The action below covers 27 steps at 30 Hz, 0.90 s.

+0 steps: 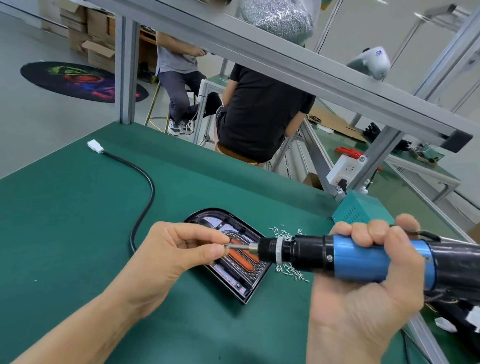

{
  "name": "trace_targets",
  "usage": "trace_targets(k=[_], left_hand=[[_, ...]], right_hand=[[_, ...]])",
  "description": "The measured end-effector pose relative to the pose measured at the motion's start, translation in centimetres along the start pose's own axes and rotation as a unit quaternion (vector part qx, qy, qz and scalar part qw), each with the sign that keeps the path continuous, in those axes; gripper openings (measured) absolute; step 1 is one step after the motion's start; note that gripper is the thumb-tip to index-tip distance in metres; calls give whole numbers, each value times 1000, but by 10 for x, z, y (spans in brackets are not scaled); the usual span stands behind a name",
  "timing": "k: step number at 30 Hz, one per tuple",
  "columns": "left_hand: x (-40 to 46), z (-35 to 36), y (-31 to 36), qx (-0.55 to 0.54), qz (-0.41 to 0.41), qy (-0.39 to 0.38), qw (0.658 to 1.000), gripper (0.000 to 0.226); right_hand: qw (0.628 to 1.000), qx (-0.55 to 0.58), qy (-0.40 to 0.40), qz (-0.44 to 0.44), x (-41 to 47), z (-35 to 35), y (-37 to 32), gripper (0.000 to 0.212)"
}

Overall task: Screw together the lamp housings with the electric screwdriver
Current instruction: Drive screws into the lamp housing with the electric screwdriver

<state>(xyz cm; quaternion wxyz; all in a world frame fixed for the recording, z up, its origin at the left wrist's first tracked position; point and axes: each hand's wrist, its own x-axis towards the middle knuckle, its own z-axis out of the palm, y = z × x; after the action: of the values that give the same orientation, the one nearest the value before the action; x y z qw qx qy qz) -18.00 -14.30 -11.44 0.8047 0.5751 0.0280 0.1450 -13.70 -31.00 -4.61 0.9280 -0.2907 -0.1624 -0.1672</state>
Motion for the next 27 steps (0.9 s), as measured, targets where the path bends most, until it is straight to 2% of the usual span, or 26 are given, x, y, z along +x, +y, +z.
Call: trace_targets(k=[8, 13, 16, 19, 22, 27], left_hand=[[10, -13, 5, 20, 9, -6, 1000, 25], [21, -24, 6, 140, 22, -8, 990, 9], [32, -34, 2, 241, 44, 7, 969, 22], [37, -45, -4, 330, 59, -1, 942, 18], [36, -57, -12, 352, 62, -19, 934, 16], [40, -69, -25, 368, 99, 86, 921, 20]], right_hand=[[998, 42, -4, 40, 3, 1, 10, 16], [998, 29, -17, 52, 6, 3, 26, 20], [997, 17, -9, 74, 9, 5, 43, 25], [995, -9, -8, 97, 11, 3, 58, 27], [993, -20, -17, 114, 16, 0, 68, 26], [993, -71, -29, 94, 27, -5, 77, 27]])
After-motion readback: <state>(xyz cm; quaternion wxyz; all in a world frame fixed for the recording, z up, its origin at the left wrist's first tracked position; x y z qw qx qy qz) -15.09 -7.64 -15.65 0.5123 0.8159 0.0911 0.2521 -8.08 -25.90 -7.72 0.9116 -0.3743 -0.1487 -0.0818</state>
